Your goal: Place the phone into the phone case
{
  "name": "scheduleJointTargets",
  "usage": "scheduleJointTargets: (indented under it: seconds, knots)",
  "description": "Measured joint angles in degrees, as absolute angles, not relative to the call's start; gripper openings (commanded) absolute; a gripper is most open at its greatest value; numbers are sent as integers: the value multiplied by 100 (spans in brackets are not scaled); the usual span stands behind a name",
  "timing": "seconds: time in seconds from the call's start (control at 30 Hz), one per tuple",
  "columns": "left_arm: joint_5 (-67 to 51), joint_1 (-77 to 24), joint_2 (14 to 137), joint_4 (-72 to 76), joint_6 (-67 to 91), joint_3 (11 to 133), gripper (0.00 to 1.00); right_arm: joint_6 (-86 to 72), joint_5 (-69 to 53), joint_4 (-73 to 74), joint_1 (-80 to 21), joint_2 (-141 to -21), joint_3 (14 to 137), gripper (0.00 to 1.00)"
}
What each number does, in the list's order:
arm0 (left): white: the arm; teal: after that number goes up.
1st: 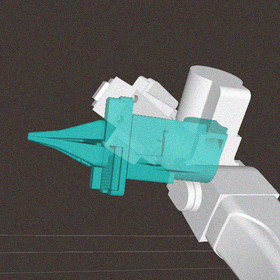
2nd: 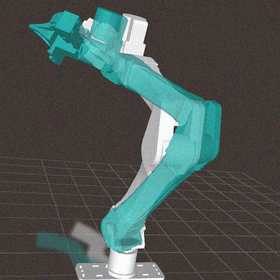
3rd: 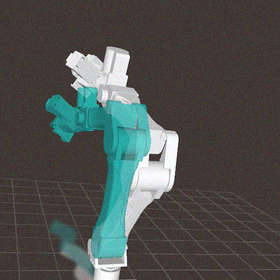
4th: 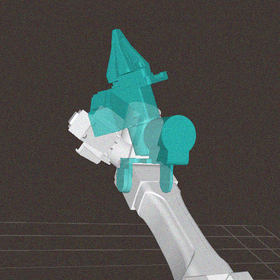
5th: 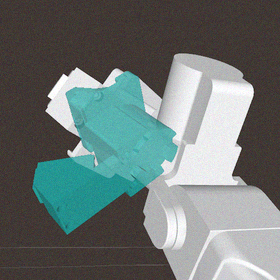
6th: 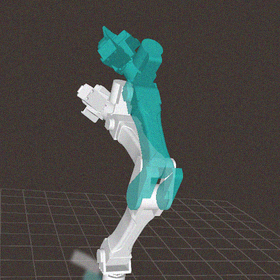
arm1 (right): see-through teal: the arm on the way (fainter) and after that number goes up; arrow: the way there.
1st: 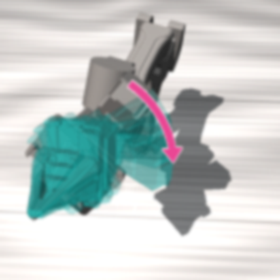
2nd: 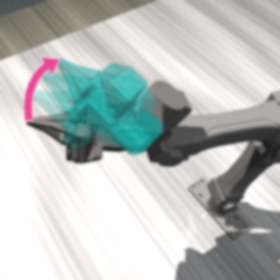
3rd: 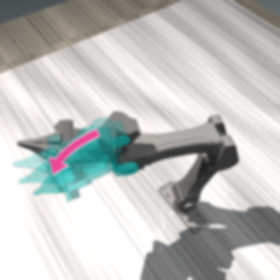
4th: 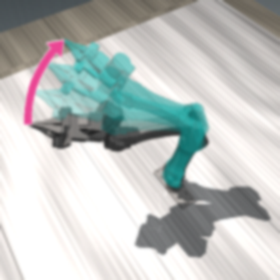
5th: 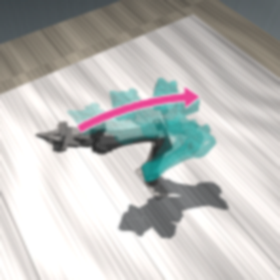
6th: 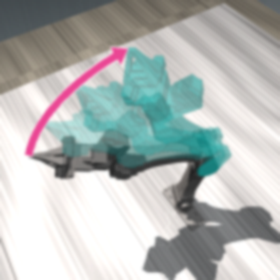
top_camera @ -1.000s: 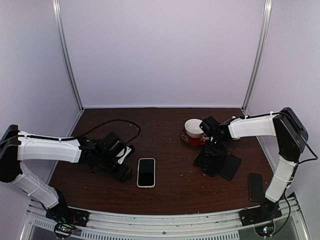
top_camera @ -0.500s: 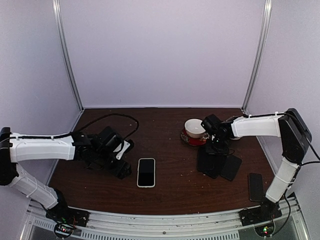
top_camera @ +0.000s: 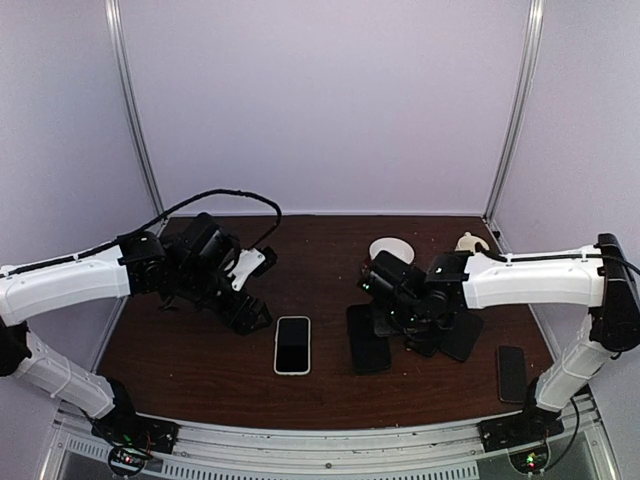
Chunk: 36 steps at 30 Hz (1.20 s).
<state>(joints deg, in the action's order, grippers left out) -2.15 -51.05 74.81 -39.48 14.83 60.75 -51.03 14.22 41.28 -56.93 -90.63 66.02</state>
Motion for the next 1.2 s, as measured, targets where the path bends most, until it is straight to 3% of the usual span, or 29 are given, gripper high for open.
scheduleJointTargets:
  seconds: [0.13,0.47,0.67,0.8,0.9,0.97,1.17,1.2]
  knots:
    - [-333,-5105,7529,-4034,1435,6093,76,-5610,1424,4016,-6217,-9336,6510,0]
    - [-340,-5105,7522,-4095,1358,6093,76,-6637,1323,3282,-6368,-9789,5537,0]
    - [-305,-5105,7579,-4169,1313,6191,76,-6820,1326,3159,-6375,-9848,5524,48]
    - [-259,-5103,7634,-4169,1267,6230,76,-6681,1313,3472,-6298,-9719,5616,54]
    - [-231,-5094,7693,-4171,1221,6230,76,-6495,1347,3865,-6036,-9242,5616,64]
    - [-233,-5068,7747,-4171,1190,6233,76,-6296,1387,4108,-5472,-8536,5476,72]
    - [-281,-4919,7795,-4204,1142,6235,76,-5647,1498,4425,-3350,-7417,4633,75]
    - [-283,-4912,7793,-4209,1142,6235,76,-5557,1415,4427,-3151,-7413,4493,81]
